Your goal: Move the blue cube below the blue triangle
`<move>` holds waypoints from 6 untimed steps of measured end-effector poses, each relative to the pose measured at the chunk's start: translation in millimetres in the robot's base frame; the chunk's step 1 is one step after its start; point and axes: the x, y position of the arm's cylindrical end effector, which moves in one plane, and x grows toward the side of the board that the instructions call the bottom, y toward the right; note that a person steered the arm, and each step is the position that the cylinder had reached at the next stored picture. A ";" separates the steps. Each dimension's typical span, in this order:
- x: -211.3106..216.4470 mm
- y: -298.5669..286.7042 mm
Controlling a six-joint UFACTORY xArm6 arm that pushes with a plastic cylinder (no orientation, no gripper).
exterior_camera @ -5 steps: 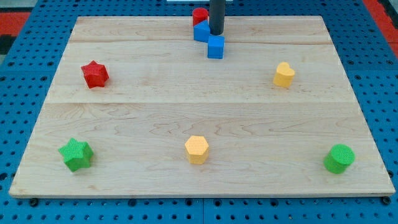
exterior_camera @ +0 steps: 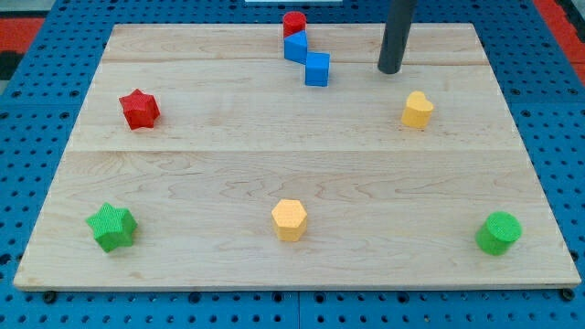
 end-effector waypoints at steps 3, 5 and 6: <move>-1.1 -44.4; -7.5 -85.0; -2.8 -74.2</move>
